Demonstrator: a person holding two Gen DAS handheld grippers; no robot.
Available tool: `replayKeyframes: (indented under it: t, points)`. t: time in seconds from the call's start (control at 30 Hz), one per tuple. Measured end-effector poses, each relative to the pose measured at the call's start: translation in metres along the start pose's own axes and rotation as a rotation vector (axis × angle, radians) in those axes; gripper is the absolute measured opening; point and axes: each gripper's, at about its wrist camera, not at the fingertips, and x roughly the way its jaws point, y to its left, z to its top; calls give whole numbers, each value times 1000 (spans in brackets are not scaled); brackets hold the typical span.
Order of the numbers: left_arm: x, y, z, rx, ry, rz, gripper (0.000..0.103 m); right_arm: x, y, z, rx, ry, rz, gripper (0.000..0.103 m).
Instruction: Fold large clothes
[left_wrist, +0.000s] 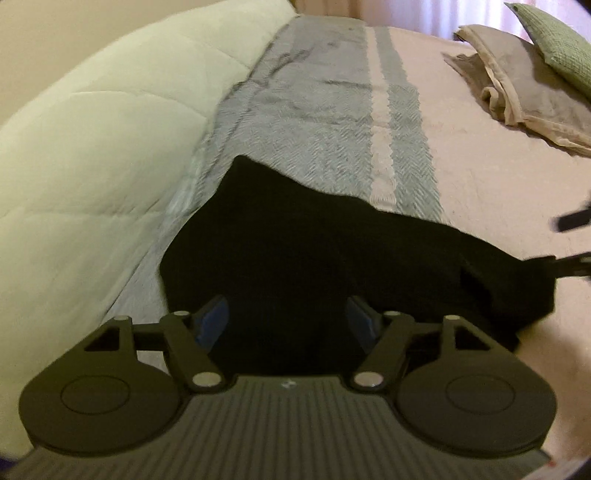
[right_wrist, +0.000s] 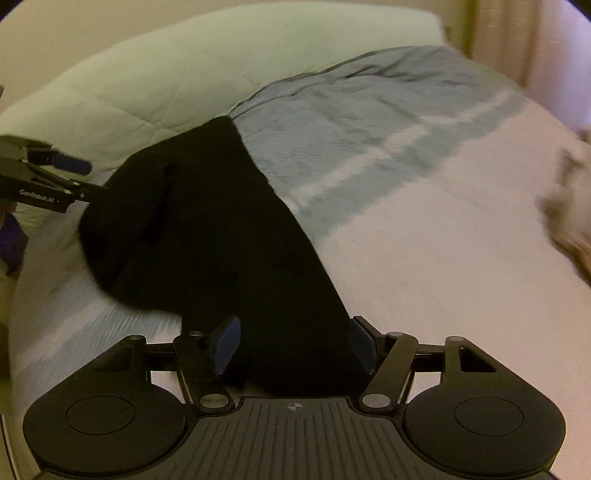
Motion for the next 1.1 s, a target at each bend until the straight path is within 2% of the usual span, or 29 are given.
replayKeyframes:
  t: [0.03, 0.07, 0.17, 0.23, 0.3, 0.33, 0.37, 0.4, 0.43, 0.47, 0.5, 0.57, 0.67, 0.77, 0.9, 1.1]
  points:
    - [8, 3, 1, 15, 4, -9, 79, 21, -2, 12, -18, 5, 22, 63]
    - [21, 6, 5, 28, 19, -15, 82, 41, -3, 23, -41, 13, 38, 65]
    - [56, 12, 9, 32, 74, -59, 82, 104, -7, 49, -116, 67, 66, 68]
    - [69, 12, 4, 75, 86, -54, 82, 140, -10, 58, -160, 110, 81, 69]
    - [76, 12, 0, 98, 89, -44, 72, 160, -18, 63, -124, 144, 134, 68]
    - [76, 12, -2, 101, 87, -37, 60, 165, -20, 64, -96, 157, 156, 66]
    - [74, 11, -4, 103, 82, -31, 47, 167, -22, 65, -76, 168, 178, 48]
    - [71, 11, -3, 106, 74, -24, 39, 167, -23, 66, -56, 179, 181, 18]
    - [66, 9, -3, 113, 61, -17, 24, 165, -24, 67, -43, 186, 174, 9]
    - [61, 7, 0, 118, 58, -12, 16, 158, -26, 67, -31, 185, 186, 7]
    - [55, 4, 2, 117, 52, -7, 13, 148, -26, 68, -19, 169, 191, 6]
    - [38, -4, 7, 128, 22, -5, 6, 116, -29, 69, 6, 106, 176, 5]
    - [2, -24, 18, 152, -36, -12, 5, 48, -38, 67, 58, -11, 131, 4]
    - [-41, -57, 30, 181, -109, -46, 5, -38, -50, 43, 104, -102, 62, 4]
    - [-115, -136, 46, 239, -221, -165, 5, -171, -80, -22, 228, -203, -74, 4]
    - [-229, -301, 40, 296, -341, -416, 5, -390, -105, -151, 336, -331, -327, 4]
